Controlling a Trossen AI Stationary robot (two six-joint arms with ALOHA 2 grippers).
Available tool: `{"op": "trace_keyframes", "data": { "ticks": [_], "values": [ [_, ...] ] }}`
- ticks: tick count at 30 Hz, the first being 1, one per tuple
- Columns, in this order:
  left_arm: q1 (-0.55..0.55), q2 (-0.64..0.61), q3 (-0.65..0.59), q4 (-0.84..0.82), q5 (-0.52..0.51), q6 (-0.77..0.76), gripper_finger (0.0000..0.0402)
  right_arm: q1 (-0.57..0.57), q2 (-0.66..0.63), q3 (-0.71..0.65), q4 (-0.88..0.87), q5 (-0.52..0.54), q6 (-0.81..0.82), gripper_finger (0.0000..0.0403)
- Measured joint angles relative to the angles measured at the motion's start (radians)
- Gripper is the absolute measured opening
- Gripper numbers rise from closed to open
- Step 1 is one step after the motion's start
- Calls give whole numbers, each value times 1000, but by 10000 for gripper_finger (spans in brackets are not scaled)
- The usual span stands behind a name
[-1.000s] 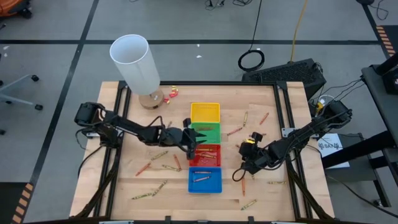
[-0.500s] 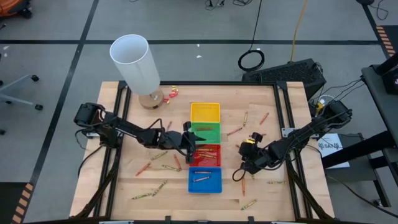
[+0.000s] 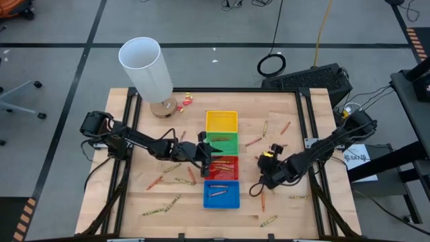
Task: Sort crayons
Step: Put the orange crayon into the green bin
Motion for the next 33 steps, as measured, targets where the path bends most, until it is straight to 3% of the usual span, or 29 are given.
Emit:
{"op": "trace_keyframes", "data": {
  "ticks": [10, 17, 28, 33],
  "values": [
    [0, 0, 0, 4, 0, 0, 96, -33, 120, 4, 8, -32, 52, 155],
    [0, 0, 0, 4, 0, -1, 96, -62, 117, 3, 17, -91, 75, 108],
    [0, 0, 0, 1, 0, -1, 96, -83, 119, 1, 31, -115, -26, 13],
    [0, 0, 0, 0, 0, -2, 96, -83, 119, 1, 77, -106, -76, 8]
  ]
}}
